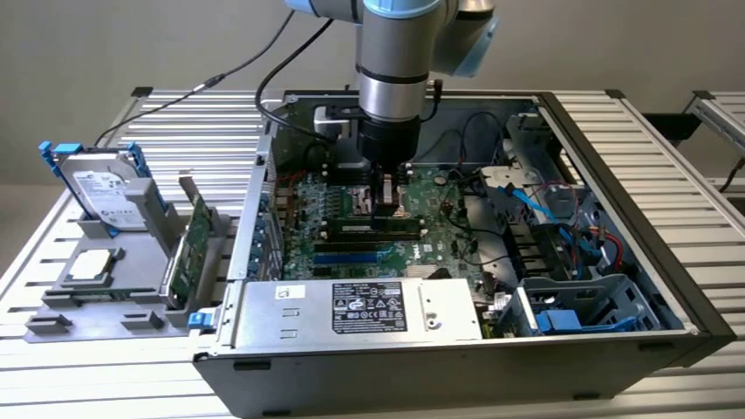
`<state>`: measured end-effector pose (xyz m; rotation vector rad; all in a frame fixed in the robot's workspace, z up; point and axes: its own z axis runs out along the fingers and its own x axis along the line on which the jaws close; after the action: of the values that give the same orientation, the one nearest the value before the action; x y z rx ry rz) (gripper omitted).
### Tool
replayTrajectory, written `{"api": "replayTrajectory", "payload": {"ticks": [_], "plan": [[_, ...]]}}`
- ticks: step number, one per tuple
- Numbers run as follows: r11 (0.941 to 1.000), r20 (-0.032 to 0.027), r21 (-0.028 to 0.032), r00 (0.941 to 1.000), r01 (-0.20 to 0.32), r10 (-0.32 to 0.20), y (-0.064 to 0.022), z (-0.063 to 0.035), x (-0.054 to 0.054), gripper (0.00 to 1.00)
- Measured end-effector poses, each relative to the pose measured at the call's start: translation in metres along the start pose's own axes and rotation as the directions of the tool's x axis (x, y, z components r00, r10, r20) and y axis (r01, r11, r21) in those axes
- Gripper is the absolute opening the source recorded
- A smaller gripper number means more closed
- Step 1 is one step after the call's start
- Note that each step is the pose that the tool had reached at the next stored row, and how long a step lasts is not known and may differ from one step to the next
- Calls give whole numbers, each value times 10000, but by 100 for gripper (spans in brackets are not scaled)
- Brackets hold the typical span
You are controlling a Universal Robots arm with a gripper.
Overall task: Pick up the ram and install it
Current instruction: 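Insert the ram into the slot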
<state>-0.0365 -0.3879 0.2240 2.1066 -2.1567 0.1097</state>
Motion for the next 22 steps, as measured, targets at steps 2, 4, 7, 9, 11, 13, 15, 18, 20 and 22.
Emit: {"api": "replayTrajectory", "payload": {"ticks": [2,4,7,9,11,13,15,18,20,22], "plan": [[10000,-12,1,10000,4,-4,0,0,-3,13],[10000,-28,2,10000,11,-11,0,2,-7,13],[10000,-59,5,10000,25,-25,0,4,-16,13],[10000,-81,10,10000,40,-40,0,6,-24,13],[10000,-98,15,9999,58,-58,0,9,-30,13],[10000,-113,20,9999,80,-80,-1,12,-34,13],[9999,-131,22,9999,100,-99,0,13,-36,13],[9999,-168,26,9998,122,-122,-1,14,-39,13],[9999,-197,29,9997,137,-137,-1,14,-42,13],[9999,-237,30,9996,147,-146,-1,14,-49,13]]}}
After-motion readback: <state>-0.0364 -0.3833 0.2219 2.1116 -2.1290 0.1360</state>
